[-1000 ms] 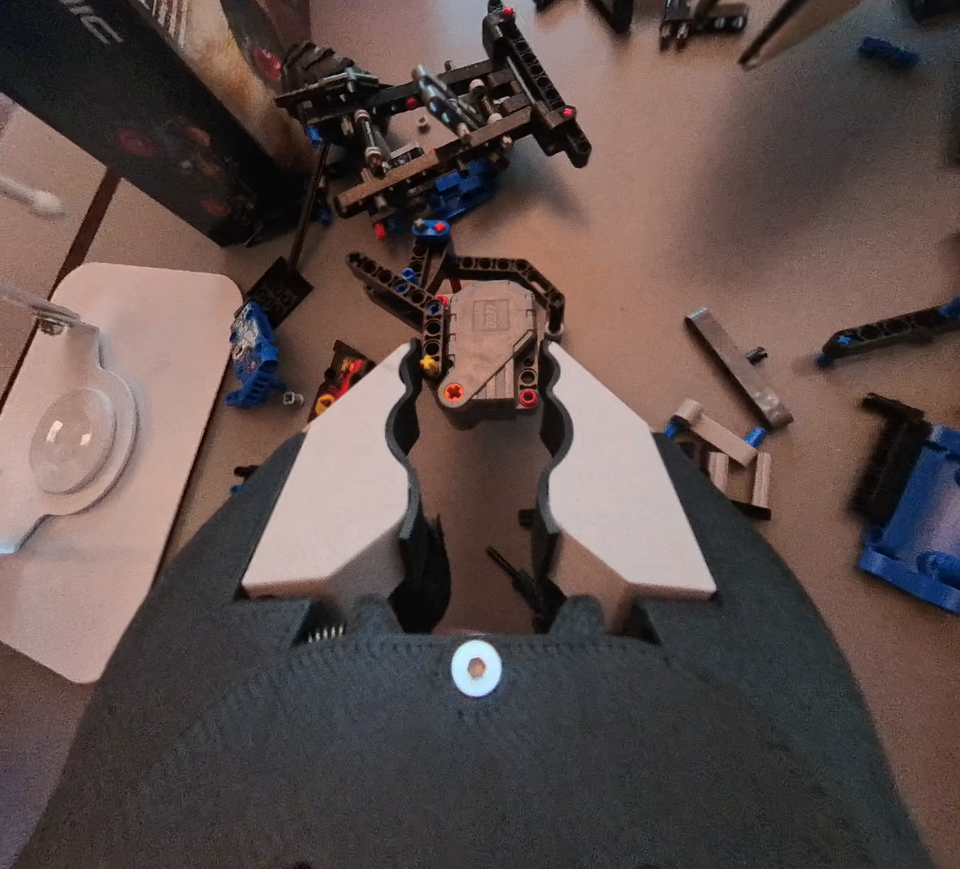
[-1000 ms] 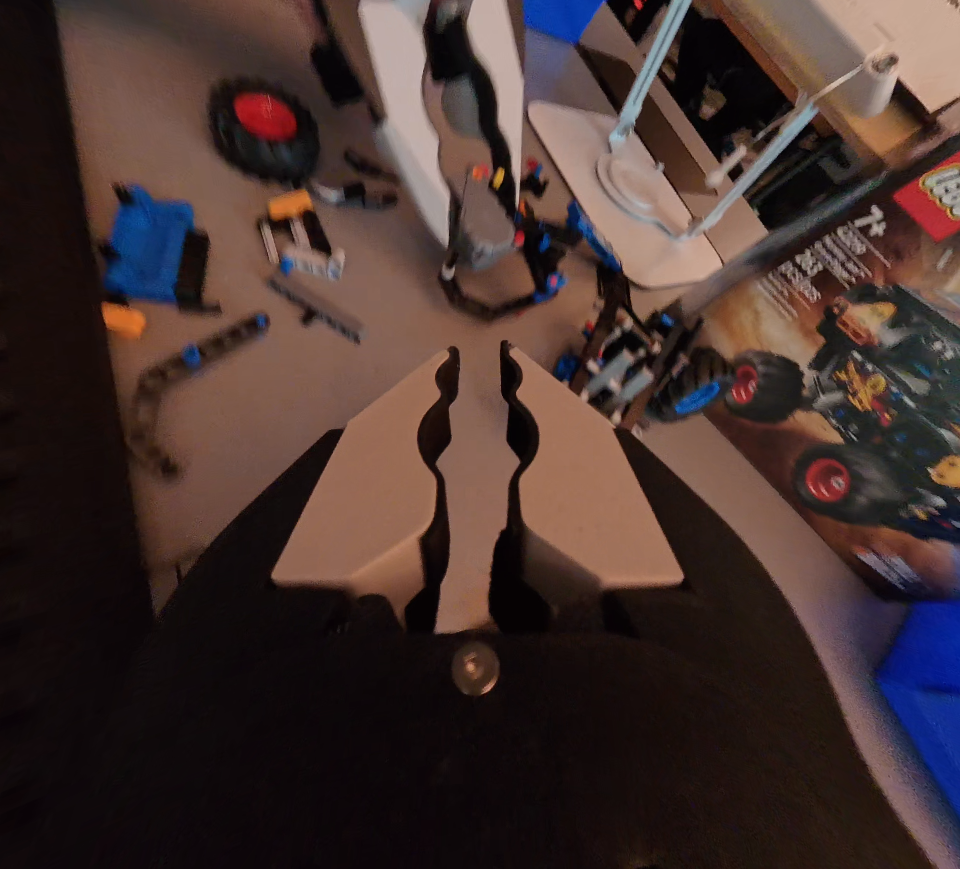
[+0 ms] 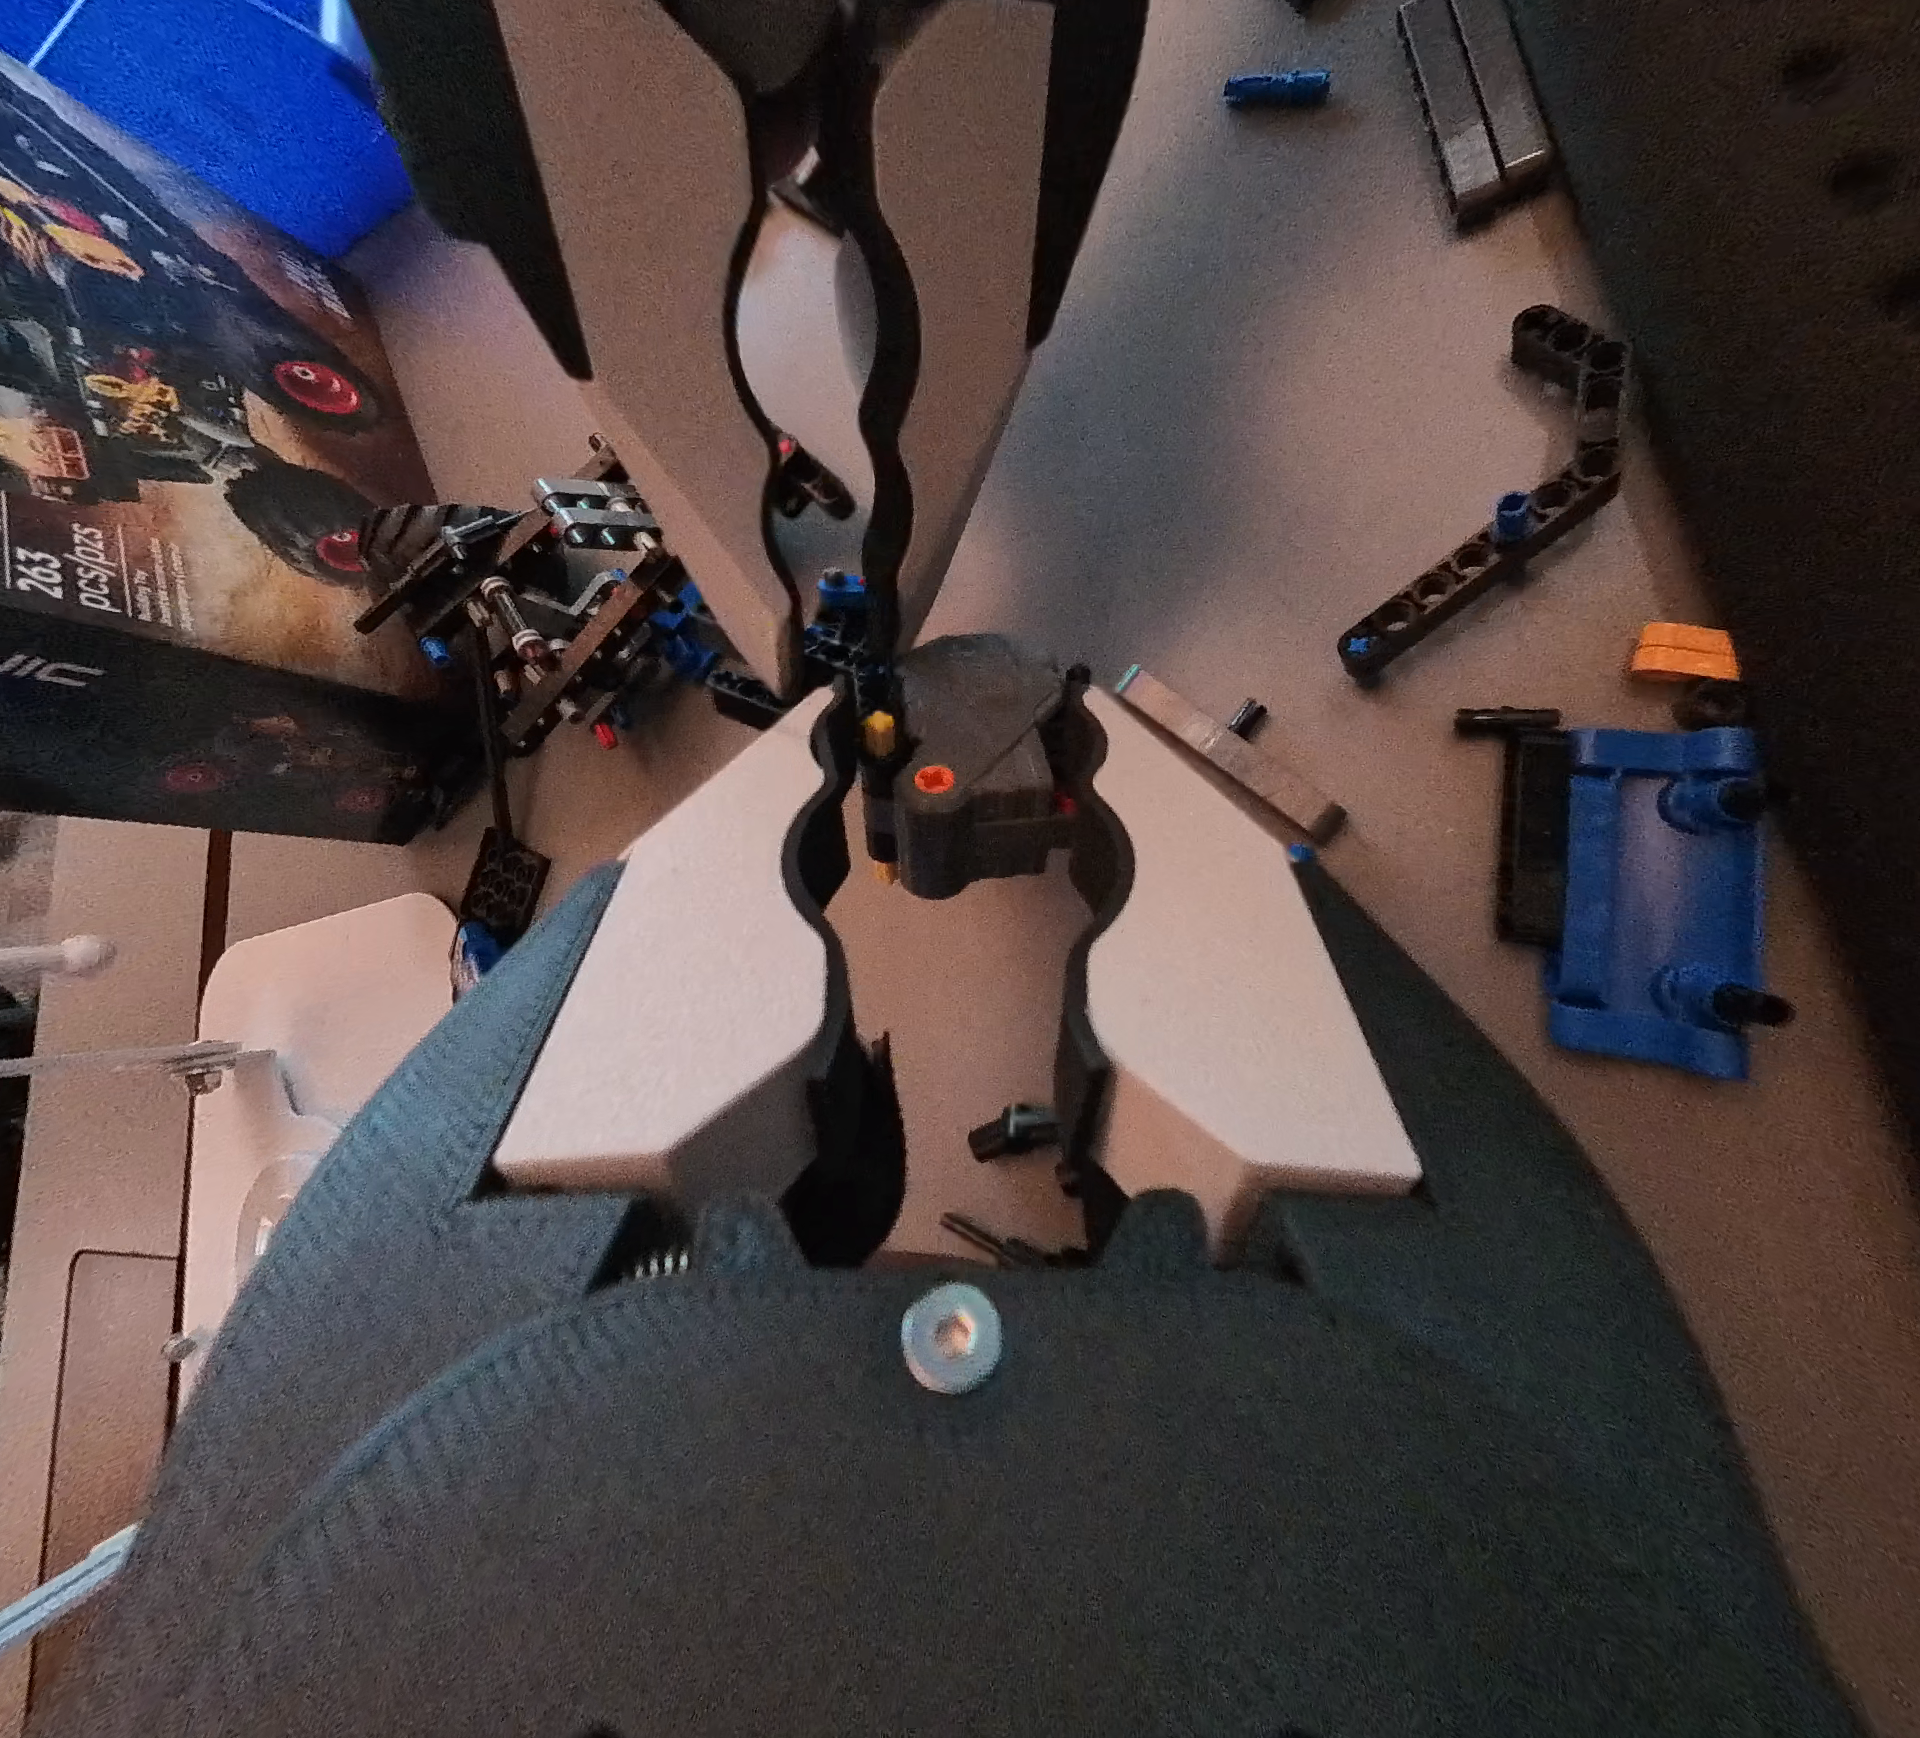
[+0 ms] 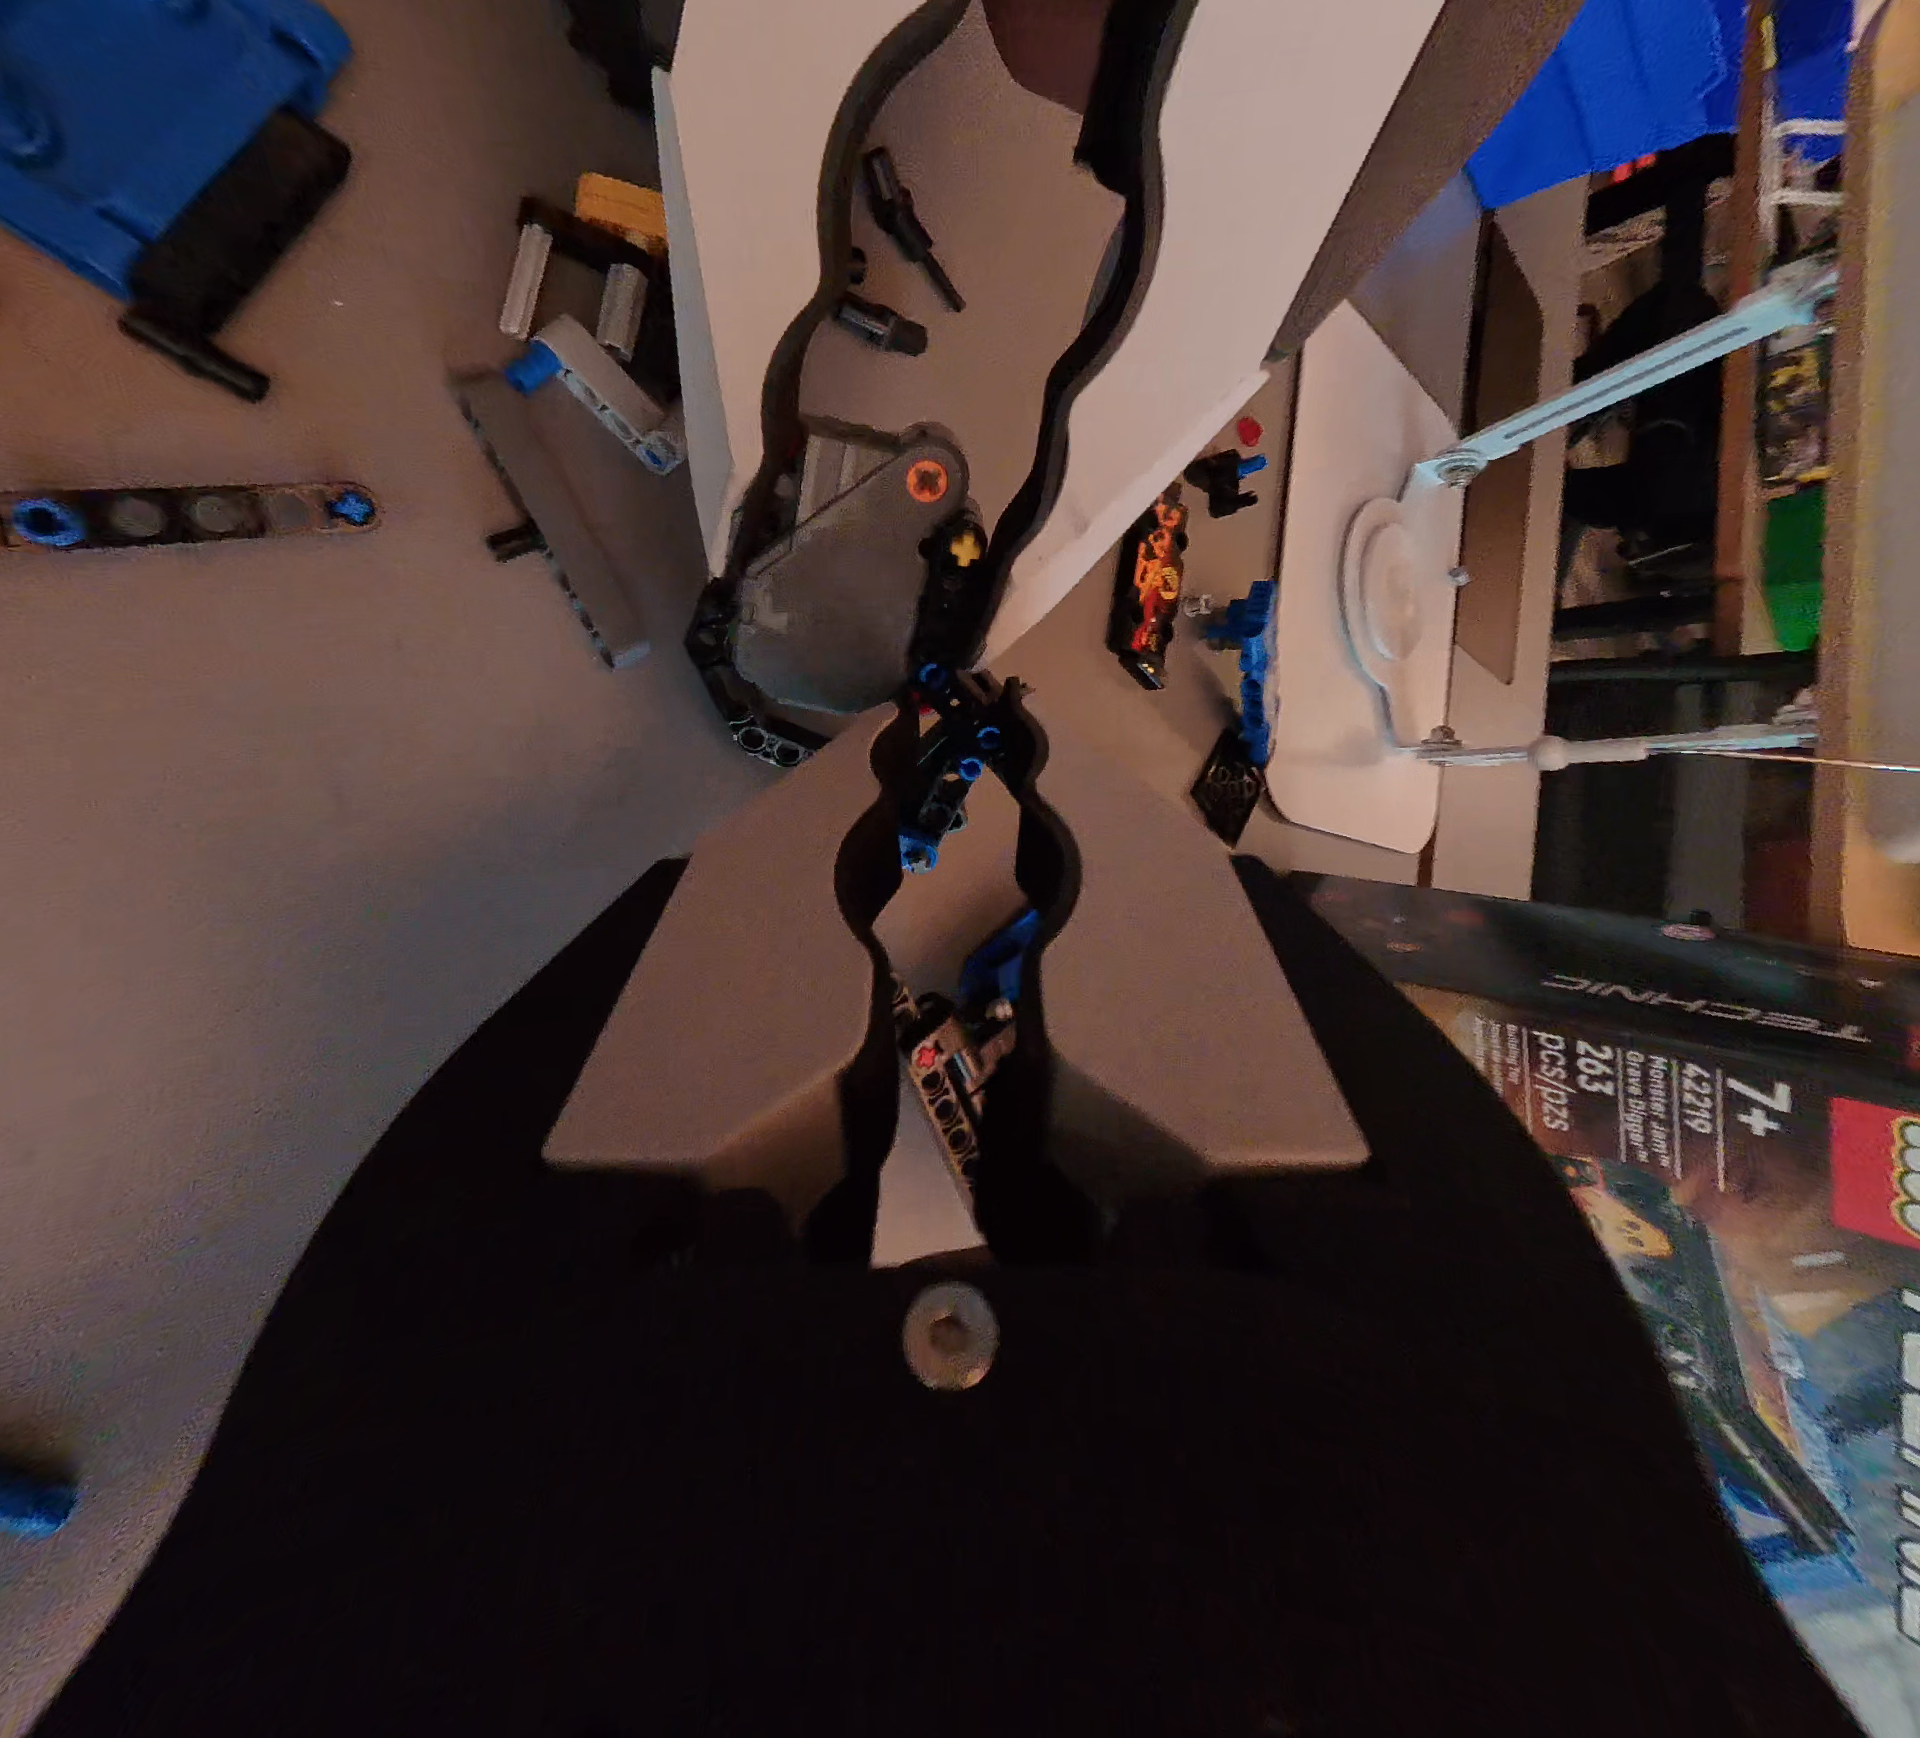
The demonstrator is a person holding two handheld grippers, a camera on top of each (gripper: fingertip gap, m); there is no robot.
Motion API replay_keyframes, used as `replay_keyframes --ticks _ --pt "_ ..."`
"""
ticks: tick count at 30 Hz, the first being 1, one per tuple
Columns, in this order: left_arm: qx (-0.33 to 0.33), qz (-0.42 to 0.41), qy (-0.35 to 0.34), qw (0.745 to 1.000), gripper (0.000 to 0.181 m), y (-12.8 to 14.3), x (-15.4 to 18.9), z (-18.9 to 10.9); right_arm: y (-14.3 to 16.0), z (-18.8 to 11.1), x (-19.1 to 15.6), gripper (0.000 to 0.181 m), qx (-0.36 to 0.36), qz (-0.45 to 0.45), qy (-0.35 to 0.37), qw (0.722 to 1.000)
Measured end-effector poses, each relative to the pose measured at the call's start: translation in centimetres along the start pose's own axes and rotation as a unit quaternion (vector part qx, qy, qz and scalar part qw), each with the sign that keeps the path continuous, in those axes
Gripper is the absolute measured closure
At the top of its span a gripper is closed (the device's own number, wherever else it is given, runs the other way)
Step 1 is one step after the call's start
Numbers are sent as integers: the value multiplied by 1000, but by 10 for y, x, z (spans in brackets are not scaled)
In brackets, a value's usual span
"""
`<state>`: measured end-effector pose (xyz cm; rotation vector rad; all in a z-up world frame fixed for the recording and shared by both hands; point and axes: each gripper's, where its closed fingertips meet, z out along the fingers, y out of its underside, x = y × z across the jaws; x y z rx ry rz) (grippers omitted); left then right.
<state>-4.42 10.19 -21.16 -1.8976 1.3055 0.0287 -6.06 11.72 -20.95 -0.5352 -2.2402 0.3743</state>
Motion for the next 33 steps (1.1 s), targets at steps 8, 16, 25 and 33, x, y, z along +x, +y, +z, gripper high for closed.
replay_keyframes --ticks 8,16,25,33 --pt "30 -130 -56 990 130 10 -36 -23 6 1 12 177 -20 -5 79 997" --pt "-1 -272 -38 962 134 37 -39 2 6 12 17 177 -78 -41 148 985" --pt "7 -324 -25 946 150 43 -39 10 3 13 11 179 -125 -96 189 969" --pt "-54 -281 -103 953 156 73 -58 9 -20 -1 0 181 -14 20 140 990"
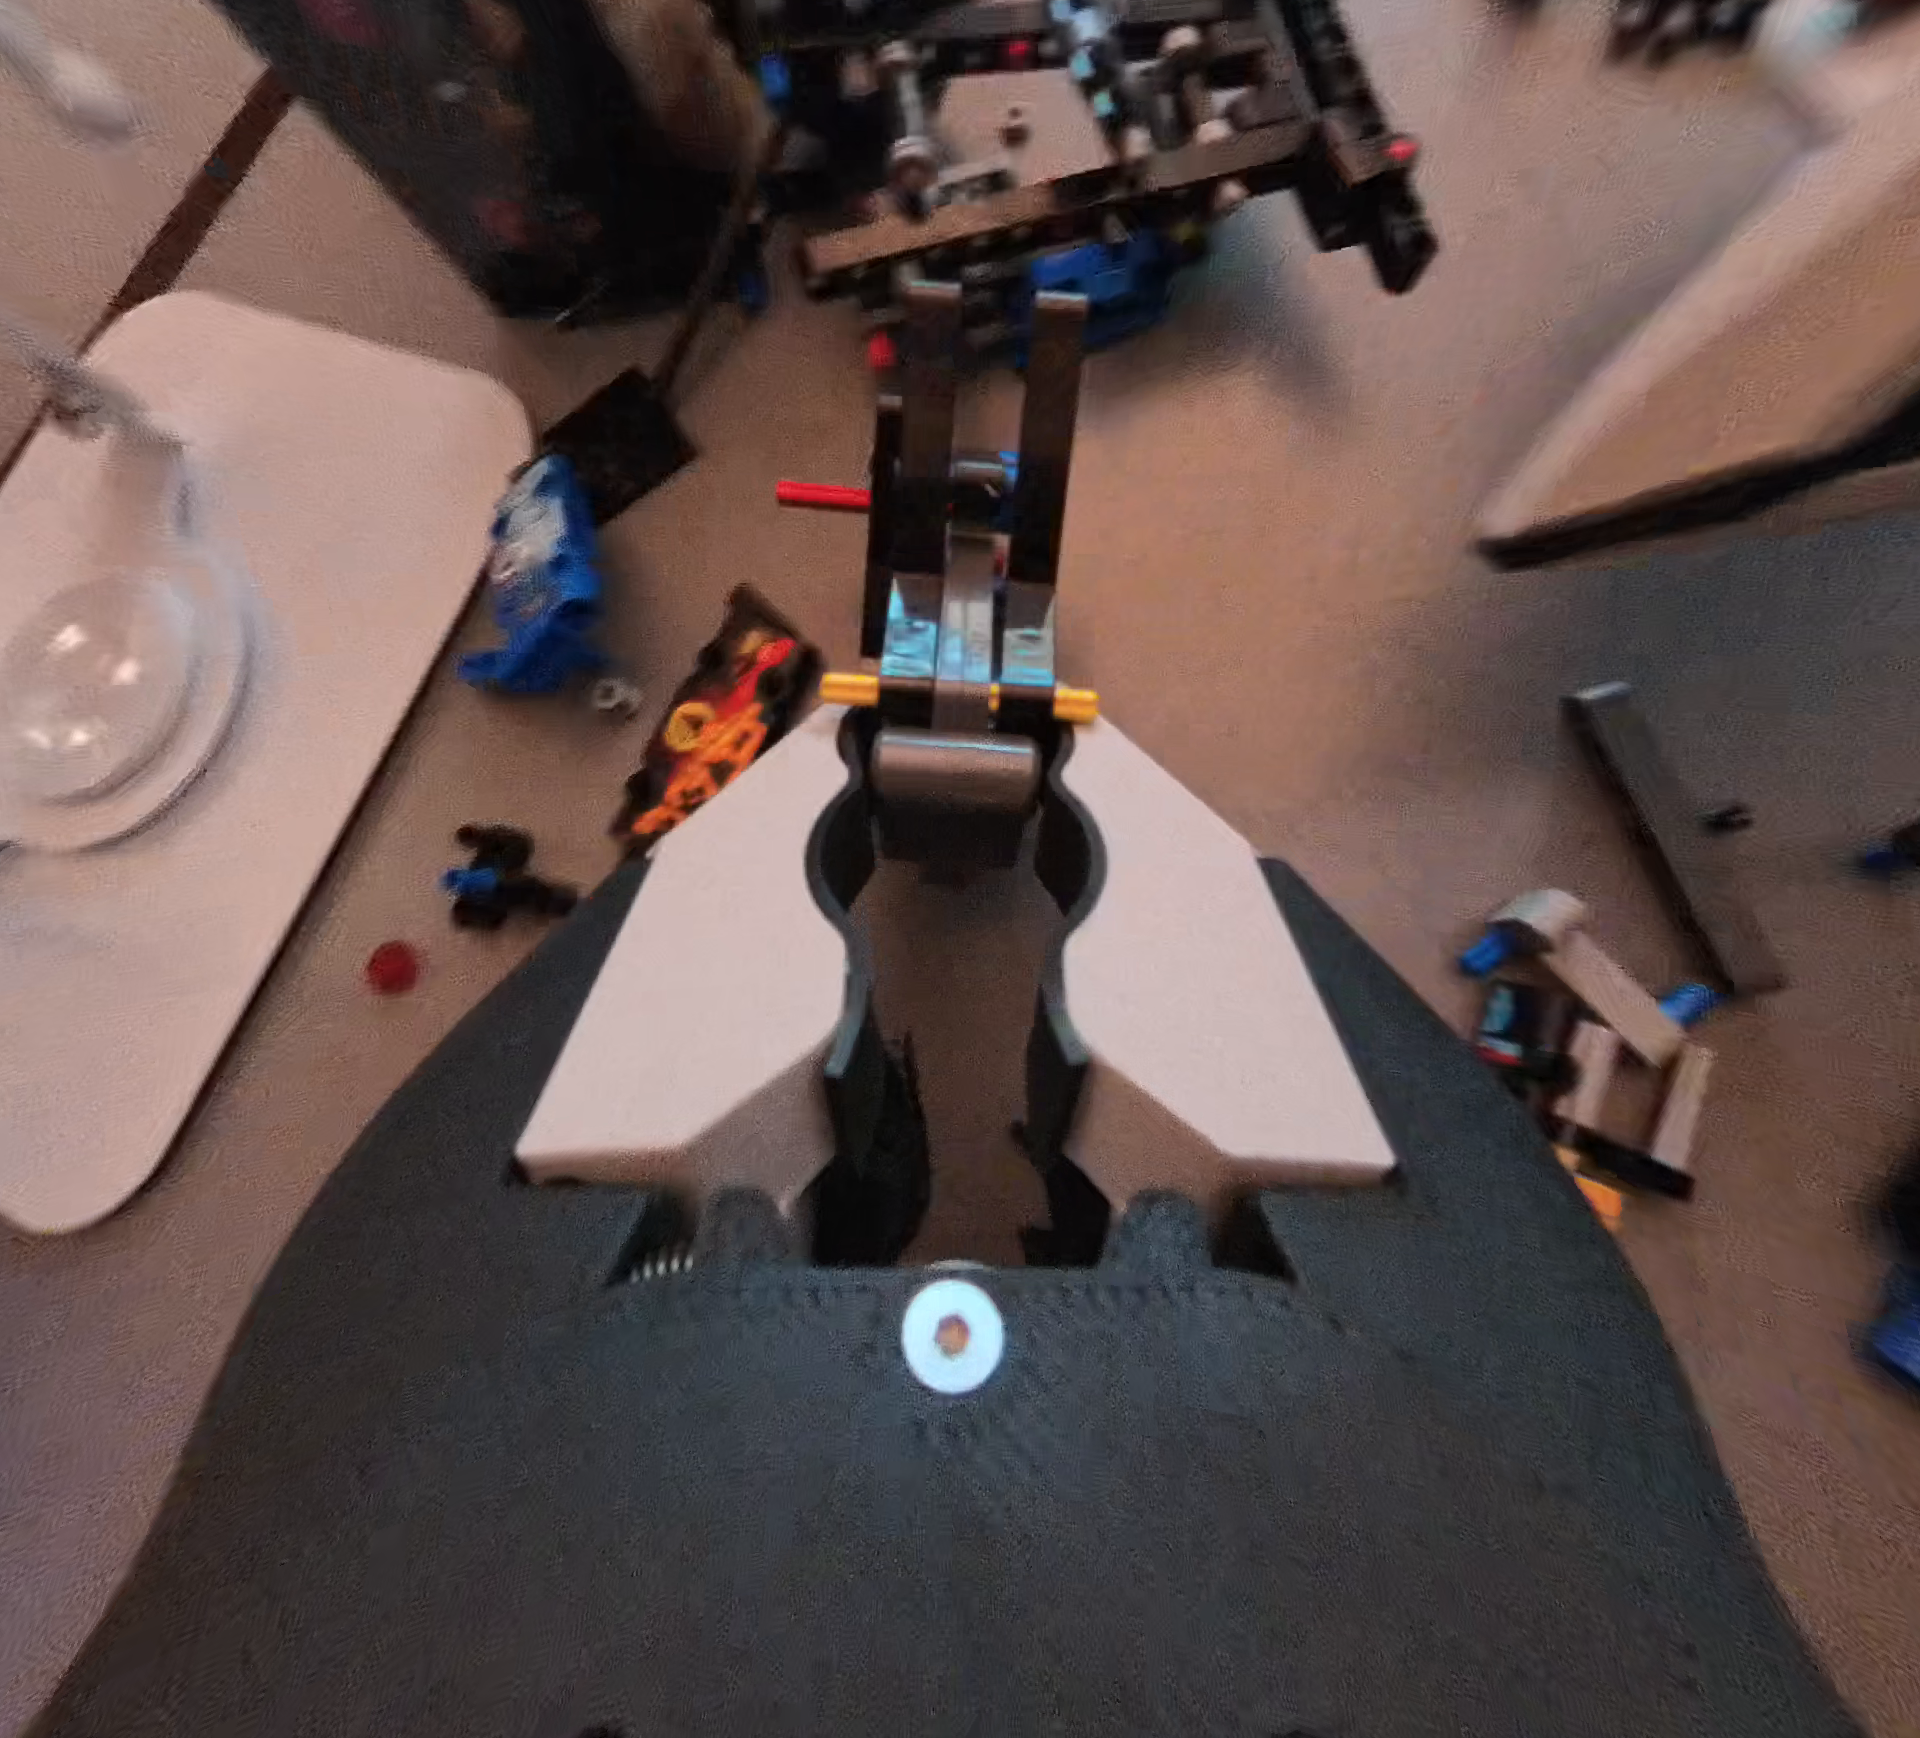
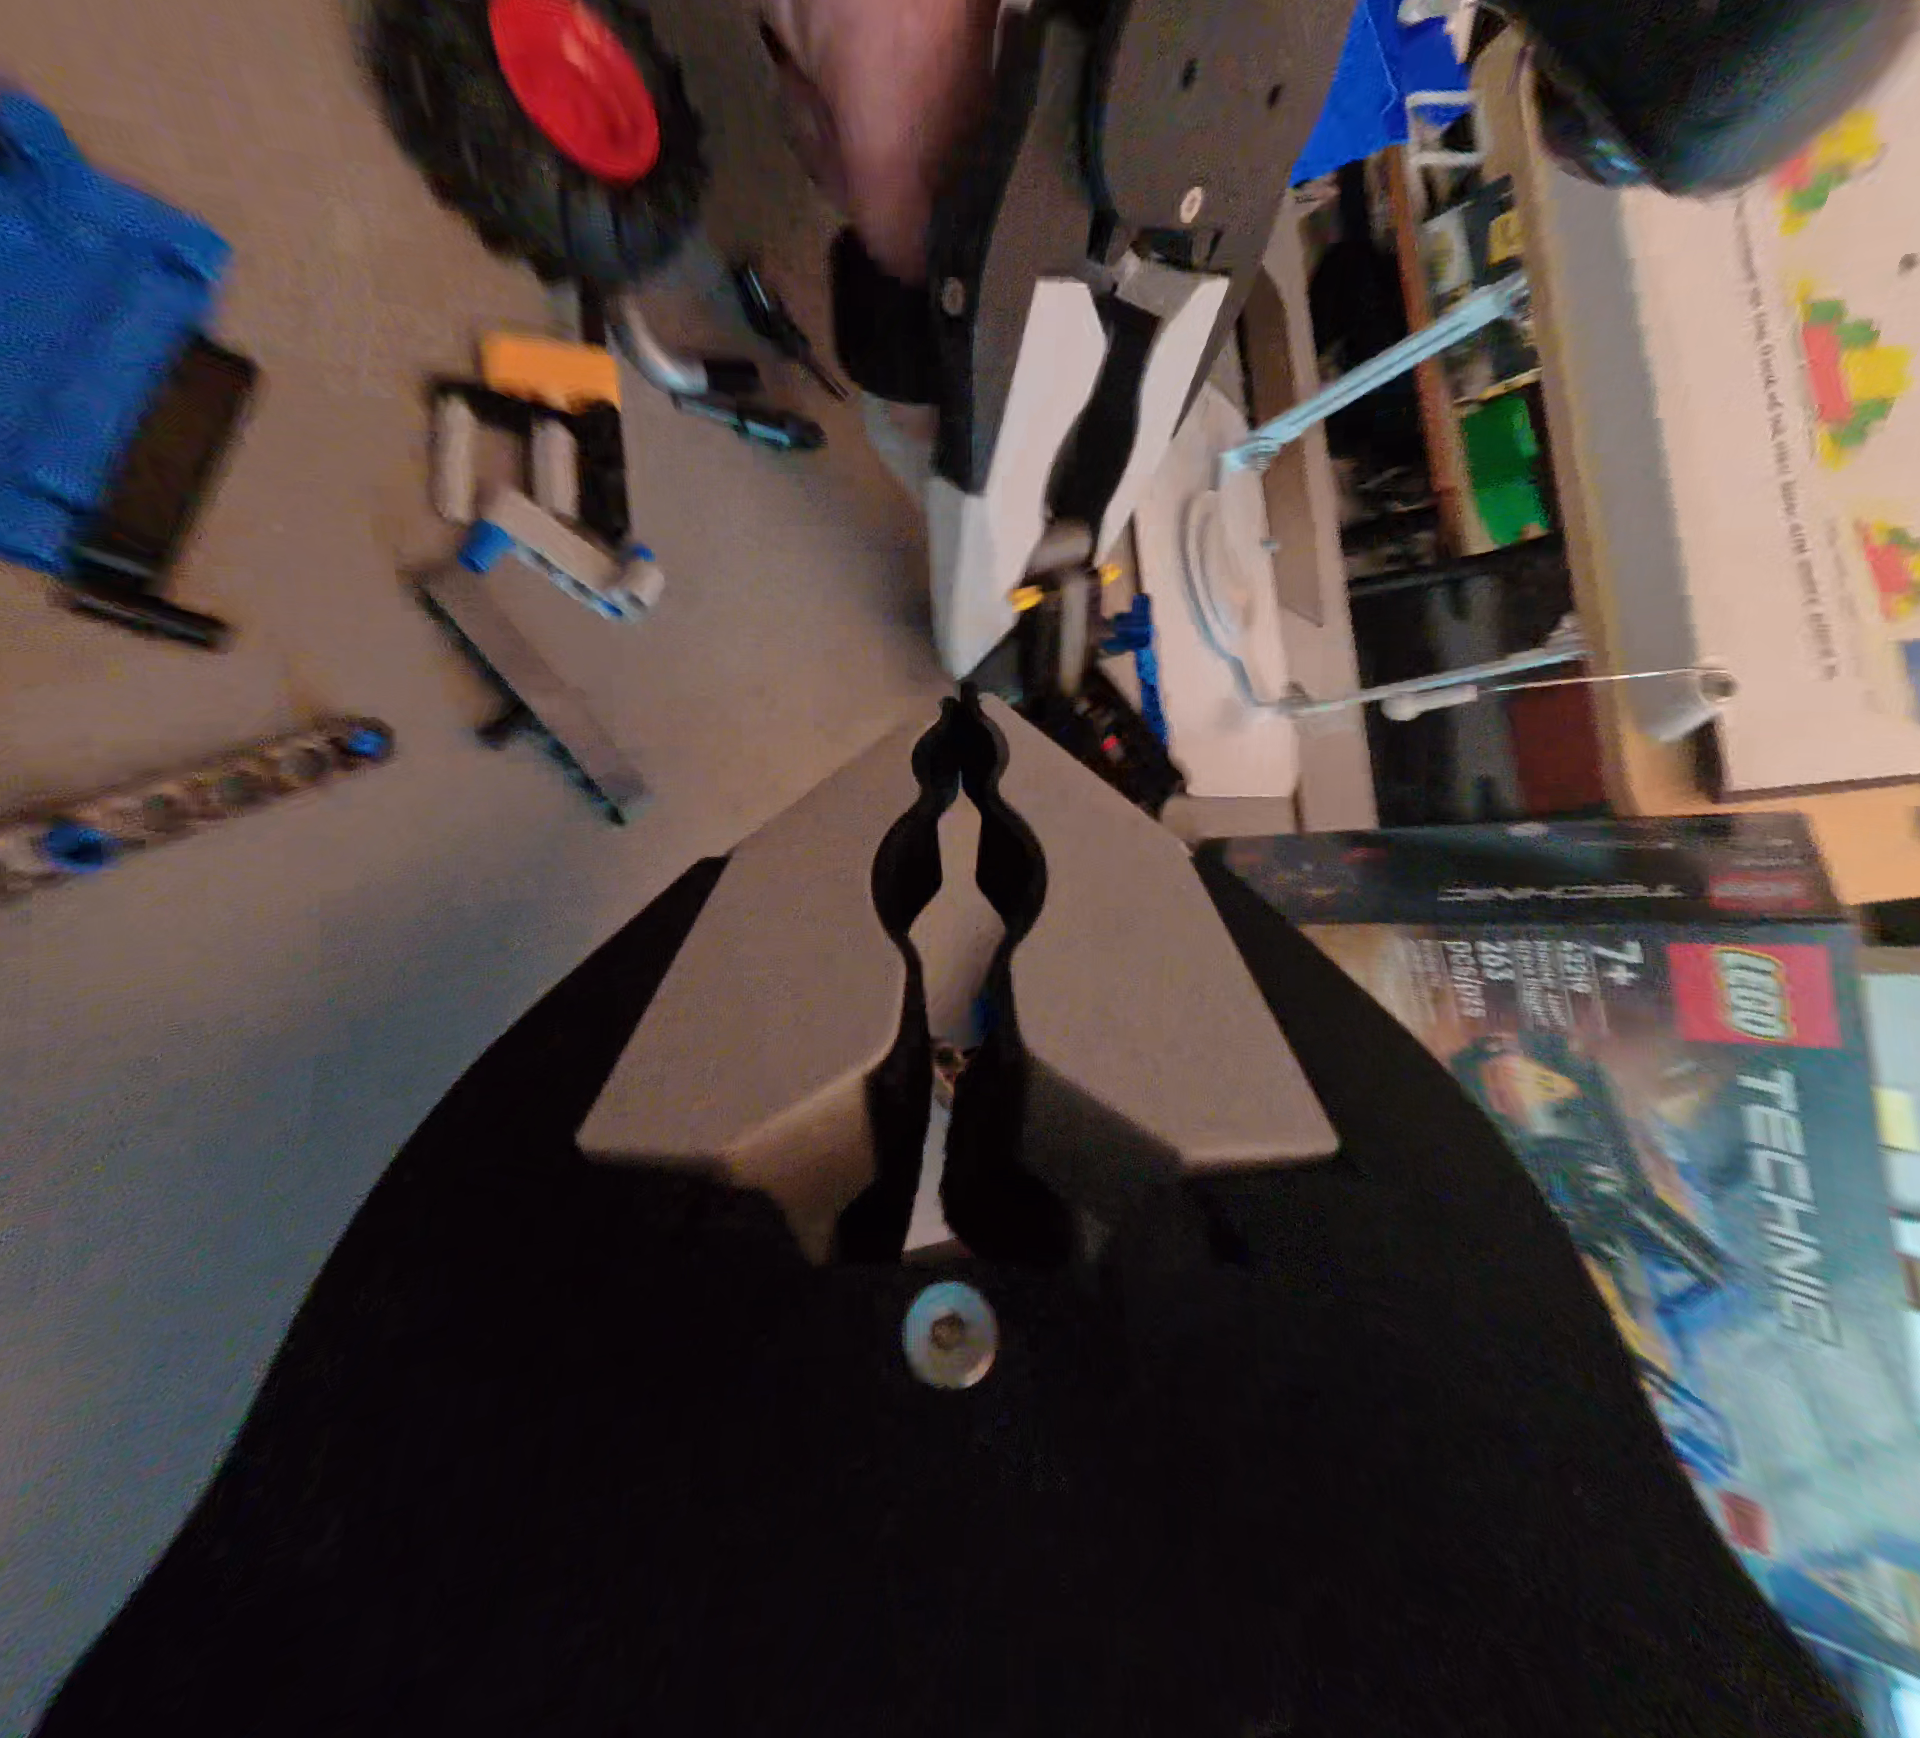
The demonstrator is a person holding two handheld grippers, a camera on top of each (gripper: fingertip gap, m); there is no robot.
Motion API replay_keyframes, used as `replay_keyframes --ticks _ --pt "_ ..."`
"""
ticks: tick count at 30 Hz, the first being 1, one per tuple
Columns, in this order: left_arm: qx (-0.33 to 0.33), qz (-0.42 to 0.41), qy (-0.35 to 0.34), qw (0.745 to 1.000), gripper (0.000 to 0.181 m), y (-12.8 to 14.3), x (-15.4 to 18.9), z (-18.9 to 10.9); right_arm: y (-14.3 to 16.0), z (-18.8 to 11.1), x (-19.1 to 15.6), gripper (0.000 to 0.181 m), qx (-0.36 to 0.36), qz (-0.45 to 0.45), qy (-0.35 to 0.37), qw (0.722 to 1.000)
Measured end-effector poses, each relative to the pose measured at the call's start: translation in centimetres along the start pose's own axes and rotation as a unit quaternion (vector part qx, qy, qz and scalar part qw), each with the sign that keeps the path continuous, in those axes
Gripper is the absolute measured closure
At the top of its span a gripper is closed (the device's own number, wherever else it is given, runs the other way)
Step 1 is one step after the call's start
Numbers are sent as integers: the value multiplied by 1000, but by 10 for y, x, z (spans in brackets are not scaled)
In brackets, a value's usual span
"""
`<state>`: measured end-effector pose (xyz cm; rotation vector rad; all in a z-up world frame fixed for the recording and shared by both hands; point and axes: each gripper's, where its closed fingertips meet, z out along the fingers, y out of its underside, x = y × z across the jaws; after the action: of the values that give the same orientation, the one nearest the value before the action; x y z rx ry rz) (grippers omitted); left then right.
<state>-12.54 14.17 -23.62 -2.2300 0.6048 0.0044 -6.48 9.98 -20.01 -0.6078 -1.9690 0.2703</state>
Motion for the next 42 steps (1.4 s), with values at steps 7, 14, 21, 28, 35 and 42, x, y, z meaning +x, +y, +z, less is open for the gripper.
replay_keyframes --ticks 7,14,21,28,35,42 --pt "47 8 61 997 156 -31 34 -6 28 1 20 178 -29 8 16 999" --pt "45 -19 88 995 156 -31 42 -6 11 8 7 176 -15 -48 28 998" --pt "51 58 26 997 156 -35 37 -2 8 2 21 162 26 62 11 998" --pt "58 193 8 979 157 -34 51 -2 31 -12 39 163 50 192 -45 979" --pt "45 219 22 974 157 -27 59 2 41 1 12 171 15 135 -89 987" --pt "37 225 26 973 156 -24 62 4 44 6 3 175 -17 104 -102 989"
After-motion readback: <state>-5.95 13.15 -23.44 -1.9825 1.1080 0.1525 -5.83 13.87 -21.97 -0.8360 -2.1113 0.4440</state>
